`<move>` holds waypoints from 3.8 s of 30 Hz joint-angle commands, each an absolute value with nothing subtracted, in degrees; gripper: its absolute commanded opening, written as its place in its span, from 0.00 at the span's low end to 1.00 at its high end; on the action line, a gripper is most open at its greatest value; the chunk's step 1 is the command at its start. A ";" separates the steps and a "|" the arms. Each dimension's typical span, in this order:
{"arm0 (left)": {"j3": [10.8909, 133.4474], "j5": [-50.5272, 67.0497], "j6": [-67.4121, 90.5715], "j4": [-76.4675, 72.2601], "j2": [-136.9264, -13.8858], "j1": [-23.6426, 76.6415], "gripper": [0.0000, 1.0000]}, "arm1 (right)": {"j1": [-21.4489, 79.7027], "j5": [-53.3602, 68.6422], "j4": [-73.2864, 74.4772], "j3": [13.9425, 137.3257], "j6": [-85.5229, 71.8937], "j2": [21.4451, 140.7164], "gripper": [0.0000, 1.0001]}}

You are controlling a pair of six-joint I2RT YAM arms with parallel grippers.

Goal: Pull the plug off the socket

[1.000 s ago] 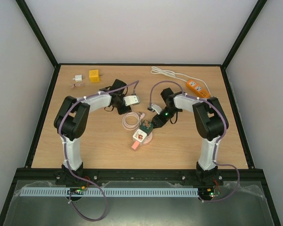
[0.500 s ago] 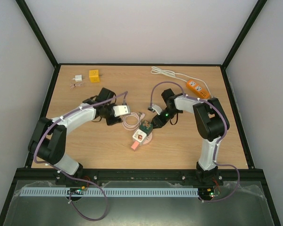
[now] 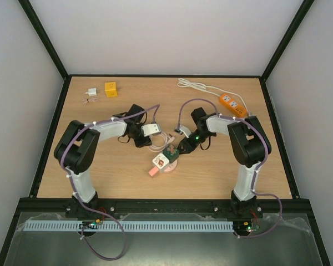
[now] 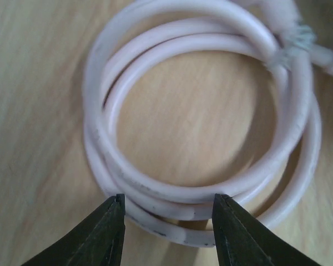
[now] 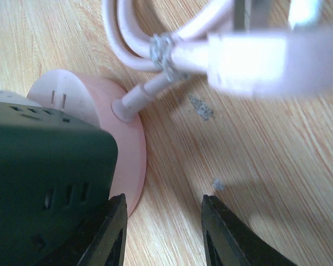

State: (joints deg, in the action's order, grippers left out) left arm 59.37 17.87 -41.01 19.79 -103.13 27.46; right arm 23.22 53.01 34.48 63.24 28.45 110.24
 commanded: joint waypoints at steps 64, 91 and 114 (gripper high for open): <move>46.32 47.68 -60.59 35.98 -74.18 -1.17 0.94 | 47.23 31.72 31.71 74.62 39.72 104.26 0.98; 41.18 45.64 -63.70 16.88 -82.72 18.28 0.64 | 42.98 31.58 24.25 59.96 40.33 96.34 0.37; 42.74 39.25 -61.04 15.69 -84.56 24.92 0.43 | 42.10 35.44 20.12 56.11 38.50 96.22 0.26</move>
State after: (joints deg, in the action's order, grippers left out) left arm 41.08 37.89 -60.88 14.50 -84.33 24.51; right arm 42.22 35.68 18.94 57.84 38.59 95.24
